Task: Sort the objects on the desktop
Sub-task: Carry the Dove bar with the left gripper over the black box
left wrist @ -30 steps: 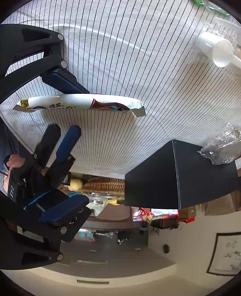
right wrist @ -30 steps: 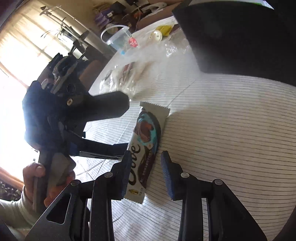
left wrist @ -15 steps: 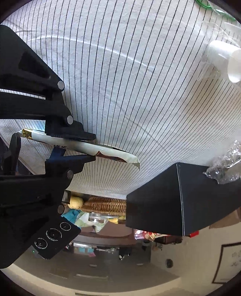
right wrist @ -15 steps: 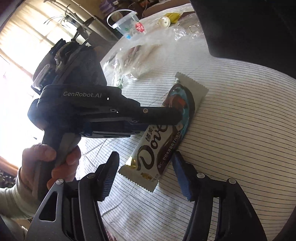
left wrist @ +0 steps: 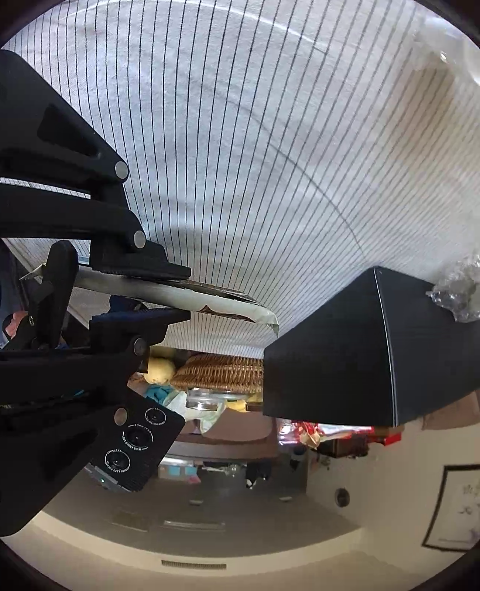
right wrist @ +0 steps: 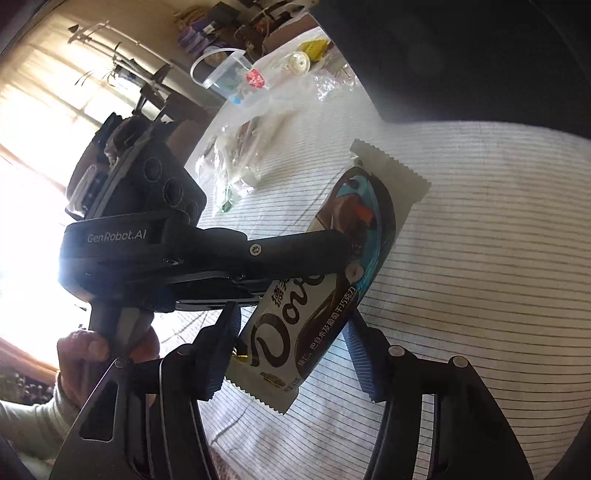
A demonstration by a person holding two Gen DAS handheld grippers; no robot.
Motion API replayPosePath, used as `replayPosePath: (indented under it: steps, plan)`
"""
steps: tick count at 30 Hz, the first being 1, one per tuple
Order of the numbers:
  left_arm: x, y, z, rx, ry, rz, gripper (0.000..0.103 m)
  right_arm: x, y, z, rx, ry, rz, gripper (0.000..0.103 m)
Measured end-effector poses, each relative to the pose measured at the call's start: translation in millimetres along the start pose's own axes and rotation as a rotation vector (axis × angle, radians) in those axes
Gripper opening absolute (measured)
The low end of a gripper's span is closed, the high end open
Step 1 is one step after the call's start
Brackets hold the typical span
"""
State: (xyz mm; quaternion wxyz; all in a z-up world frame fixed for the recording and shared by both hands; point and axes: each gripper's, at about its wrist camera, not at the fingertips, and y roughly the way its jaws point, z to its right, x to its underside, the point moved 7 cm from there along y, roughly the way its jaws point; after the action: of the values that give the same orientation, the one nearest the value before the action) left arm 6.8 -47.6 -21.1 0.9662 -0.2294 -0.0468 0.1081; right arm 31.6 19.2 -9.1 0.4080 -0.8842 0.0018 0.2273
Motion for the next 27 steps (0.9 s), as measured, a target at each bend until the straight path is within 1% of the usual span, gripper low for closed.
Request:
replayPosePath:
  steps: [2,5,8,11,13,16,19,21,23,27]
  plan:
    - [-1.0,-5.9,16.8,0.002,0.044,0.008,0.013,-6.5,-8.7,-6.9,0.028,-0.044,0.022,0.058]
    - [-8.5,-18.7,50.6,0.025,0.101,0.025,0.013,-23.1,-33.0,-17.1,0.028,-0.084,0.076,0.058]
    - [-29.1,-29.2,89.8,0.019,0.163,0.033,0.013,-51.9,-60.3,-24.2,0.048,-0.118,0.120,0.058]
    - [-61.4,-35.8,131.2,0.032,0.202,0.043,0.013,-95.1,-89.8,-28.2,0.065,-0.157,0.158,0.058]
    - [-87.7,-35.2,158.0,0.026,0.233,0.049,0.014,-129.0,-106.5,-26.2,0.063,-0.168,0.186,0.057]
    - [-125.8,-31.3,185.4,-0.023,0.264,0.066,0.014,-179.3,-111.8,-13.3,0.060,-0.163,0.186,0.055]
    - [-155.0,-21.6,193.3,-0.116,0.290,0.086,0.015,-215.0,-97.8,6.4,0.051,-0.150,0.168,0.053]
    - [-172.2,-13.4,184.9,-0.182,0.310,0.095,0.017,-228.5,-84.3,22.9,0.033,-0.124,0.147,0.053]
    - [-186.9,-2.5,169.0,-0.247,0.309,0.079,0.019,-237.9,-64.8,40.2,0.027,-0.091,0.117,0.053]
    - [-197.4,22.2,144.6,-0.342,0.297,0.042,0.021,-243.3,-32.8,71.2,0.007,-0.019,0.050,0.053]
